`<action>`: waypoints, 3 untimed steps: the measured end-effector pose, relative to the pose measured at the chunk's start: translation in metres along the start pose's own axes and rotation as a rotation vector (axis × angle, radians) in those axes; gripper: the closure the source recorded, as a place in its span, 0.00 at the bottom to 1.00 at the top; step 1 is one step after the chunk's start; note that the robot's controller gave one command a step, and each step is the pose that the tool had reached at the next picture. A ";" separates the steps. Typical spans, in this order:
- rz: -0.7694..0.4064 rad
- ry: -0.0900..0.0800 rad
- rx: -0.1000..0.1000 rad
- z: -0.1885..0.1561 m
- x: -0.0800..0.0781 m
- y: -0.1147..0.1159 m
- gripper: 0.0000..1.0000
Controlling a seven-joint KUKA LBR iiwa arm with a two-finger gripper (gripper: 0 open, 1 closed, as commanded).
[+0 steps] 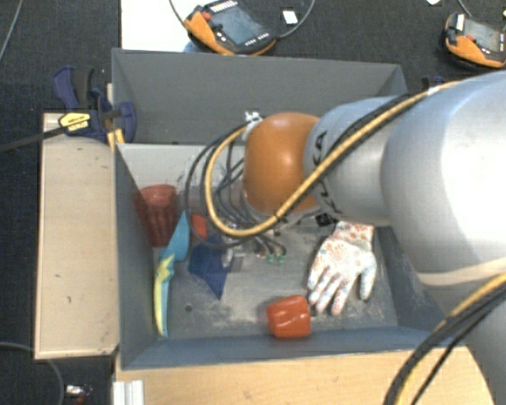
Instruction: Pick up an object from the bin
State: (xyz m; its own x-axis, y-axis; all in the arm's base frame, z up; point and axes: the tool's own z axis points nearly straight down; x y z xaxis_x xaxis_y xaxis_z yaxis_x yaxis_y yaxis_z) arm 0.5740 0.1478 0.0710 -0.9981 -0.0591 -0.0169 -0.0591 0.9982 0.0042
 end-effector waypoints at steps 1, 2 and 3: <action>-0.240 -0.005 -0.001 -0.024 0.000 0.038 1.00; -0.239 -0.005 -0.001 -0.024 0.000 0.038 1.00; -0.485 -0.004 0.000 0.000 0.058 -0.028 1.00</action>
Offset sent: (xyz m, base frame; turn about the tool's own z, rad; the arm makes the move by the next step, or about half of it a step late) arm 0.0000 0.0000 0.0000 0.0000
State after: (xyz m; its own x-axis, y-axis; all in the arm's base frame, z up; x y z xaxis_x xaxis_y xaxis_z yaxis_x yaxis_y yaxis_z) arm 0.5174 0.1167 0.0697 -0.8551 -0.5180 -0.0202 -0.5180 0.8554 -0.0054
